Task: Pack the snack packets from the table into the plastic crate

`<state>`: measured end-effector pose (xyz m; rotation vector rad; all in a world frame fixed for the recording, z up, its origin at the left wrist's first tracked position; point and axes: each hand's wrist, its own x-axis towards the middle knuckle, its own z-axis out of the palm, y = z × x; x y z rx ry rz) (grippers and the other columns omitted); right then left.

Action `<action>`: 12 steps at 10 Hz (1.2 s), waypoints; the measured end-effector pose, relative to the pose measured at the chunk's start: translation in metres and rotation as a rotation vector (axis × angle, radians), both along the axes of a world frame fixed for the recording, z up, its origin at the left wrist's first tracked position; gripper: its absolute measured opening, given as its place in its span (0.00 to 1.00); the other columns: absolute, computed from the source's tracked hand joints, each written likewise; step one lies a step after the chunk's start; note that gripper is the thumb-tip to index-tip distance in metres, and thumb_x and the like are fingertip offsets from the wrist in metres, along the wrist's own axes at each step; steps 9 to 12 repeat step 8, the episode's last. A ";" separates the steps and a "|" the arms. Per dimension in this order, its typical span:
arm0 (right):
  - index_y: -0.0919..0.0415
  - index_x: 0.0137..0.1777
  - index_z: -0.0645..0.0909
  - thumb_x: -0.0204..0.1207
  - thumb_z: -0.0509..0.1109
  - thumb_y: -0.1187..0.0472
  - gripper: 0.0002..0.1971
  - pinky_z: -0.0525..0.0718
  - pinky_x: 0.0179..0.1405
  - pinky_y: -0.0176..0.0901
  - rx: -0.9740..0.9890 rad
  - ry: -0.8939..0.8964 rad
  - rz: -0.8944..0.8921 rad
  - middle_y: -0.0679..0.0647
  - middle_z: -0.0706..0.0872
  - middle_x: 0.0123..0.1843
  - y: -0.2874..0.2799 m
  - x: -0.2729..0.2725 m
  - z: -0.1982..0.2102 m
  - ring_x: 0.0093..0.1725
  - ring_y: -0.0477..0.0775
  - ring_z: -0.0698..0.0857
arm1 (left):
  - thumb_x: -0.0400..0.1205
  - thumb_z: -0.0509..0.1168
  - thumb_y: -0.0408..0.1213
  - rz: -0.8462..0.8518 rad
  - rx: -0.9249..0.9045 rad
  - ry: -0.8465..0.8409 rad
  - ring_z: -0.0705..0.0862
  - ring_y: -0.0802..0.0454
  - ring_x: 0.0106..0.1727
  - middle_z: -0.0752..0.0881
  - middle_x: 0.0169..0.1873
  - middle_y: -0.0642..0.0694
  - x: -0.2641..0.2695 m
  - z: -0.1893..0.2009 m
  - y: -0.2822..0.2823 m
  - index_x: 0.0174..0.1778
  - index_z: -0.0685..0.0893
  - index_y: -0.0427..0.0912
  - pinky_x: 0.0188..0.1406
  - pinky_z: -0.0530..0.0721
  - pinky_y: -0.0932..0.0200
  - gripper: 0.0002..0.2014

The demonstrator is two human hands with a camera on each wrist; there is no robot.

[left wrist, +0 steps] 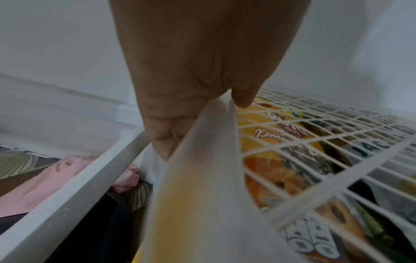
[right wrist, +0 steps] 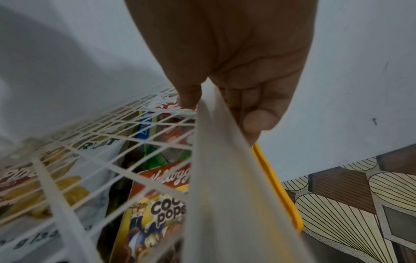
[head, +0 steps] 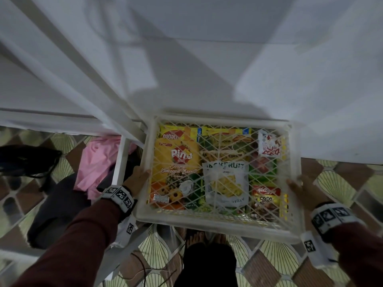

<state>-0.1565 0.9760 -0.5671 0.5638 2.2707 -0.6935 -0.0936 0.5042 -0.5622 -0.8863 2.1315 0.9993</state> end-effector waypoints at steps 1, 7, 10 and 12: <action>0.67 0.71 0.63 0.82 0.57 0.49 0.25 0.76 0.36 0.45 -0.004 -0.032 -0.003 0.69 0.78 0.54 -0.004 -0.003 0.002 0.45 0.60 0.78 | 0.87 0.52 0.44 0.020 -0.023 0.014 0.75 0.46 0.51 0.74 0.51 0.39 0.000 0.001 0.004 0.60 0.62 0.40 0.53 0.73 0.53 0.12; 0.64 0.77 0.63 0.75 0.60 0.38 0.37 0.76 0.65 0.58 -0.007 0.060 0.050 0.66 0.75 0.72 -0.003 -0.001 0.025 0.67 0.67 0.78 | 0.85 0.58 0.40 0.122 -0.142 0.139 0.74 0.34 0.69 0.76 0.67 0.31 0.002 0.023 -0.002 0.72 0.70 0.29 0.69 0.72 0.45 0.23; 0.61 0.77 0.65 0.54 0.51 0.16 0.59 0.75 0.68 0.62 -0.007 0.179 0.093 0.62 0.74 0.74 0.020 0.012 0.003 0.70 0.64 0.76 | 0.85 0.57 0.42 0.105 -0.251 0.156 0.76 0.30 0.65 0.77 0.64 0.25 0.024 0.015 -0.012 0.66 0.75 0.25 0.65 0.73 0.43 0.22; 0.61 0.77 0.65 0.54 0.51 0.16 0.59 0.75 0.68 0.62 -0.007 0.179 0.093 0.62 0.74 0.74 0.020 0.012 0.003 0.70 0.64 0.76 | 0.85 0.57 0.42 0.105 -0.251 0.156 0.76 0.30 0.65 0.77 0.64 0.25 0.024 0.015 -0.012 0.66 0.75 0.25 0.65 0.73 0.43 0.22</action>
